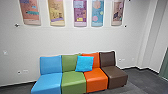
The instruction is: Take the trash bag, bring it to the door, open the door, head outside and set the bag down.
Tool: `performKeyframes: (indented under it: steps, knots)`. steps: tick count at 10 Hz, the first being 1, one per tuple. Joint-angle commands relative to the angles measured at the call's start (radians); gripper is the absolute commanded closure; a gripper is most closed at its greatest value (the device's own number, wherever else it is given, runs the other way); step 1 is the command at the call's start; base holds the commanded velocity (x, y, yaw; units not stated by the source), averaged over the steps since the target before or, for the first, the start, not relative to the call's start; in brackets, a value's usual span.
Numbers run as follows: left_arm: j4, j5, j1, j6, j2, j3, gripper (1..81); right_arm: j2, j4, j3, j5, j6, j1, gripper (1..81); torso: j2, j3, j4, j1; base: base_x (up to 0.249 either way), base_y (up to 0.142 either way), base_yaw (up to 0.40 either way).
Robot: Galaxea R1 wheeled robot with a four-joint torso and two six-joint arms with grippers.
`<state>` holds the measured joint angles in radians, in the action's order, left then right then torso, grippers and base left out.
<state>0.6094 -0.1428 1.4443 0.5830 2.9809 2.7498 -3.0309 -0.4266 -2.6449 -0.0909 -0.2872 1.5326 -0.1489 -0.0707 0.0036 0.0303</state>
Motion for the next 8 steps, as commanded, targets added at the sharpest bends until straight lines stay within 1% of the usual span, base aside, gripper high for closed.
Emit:
performKeyframes:
  steps: [1,3,4,5,8]
  knots:
    - [-0.017,-0.087,-0.067,0.011,-0.005,0.001,81.1,-0.010,-0.004,0.007,-0.069,0.000,-0.062,1.0,-0.004,0.000,0.000,0.002,0.000,0.000,0.000]
    - [-0.016,-0.084,-0.069,0.008,-0.005,0.002,81.1,-0.010,-0.006,0.007,-0.069,0.000,-0.062,1.0,0.045,0.000,0.000,-0.008,0.000,0.000,0.000]
    - [-0.013,-0.074,-0.067,0.003,-0.009,0.002,81.1,-0.012,-0.004,0.007,-0.069,0.000,-0.062,1.0,0.055,0.000,0.000,-0.010,0.000,0.000,0.000]
    - [-0.013,-0.072,-0.069,0.001,-0.009,0.002,81.1,-0.012,-0.001,0.007,-0.069,0.000,-0.062,1.0,0.058,-0.031,0.000,-0.010,0.000,0.000,0.000]
    - [-0.014,-0.074,-0.069,0.003,-0.011,0.002,81.1,-0.012,-0.001,0.007,-0.069,0.000,-0.061,1.0,0.056,-0.064,0.000,-0.012,0.000,0.000,0.000]
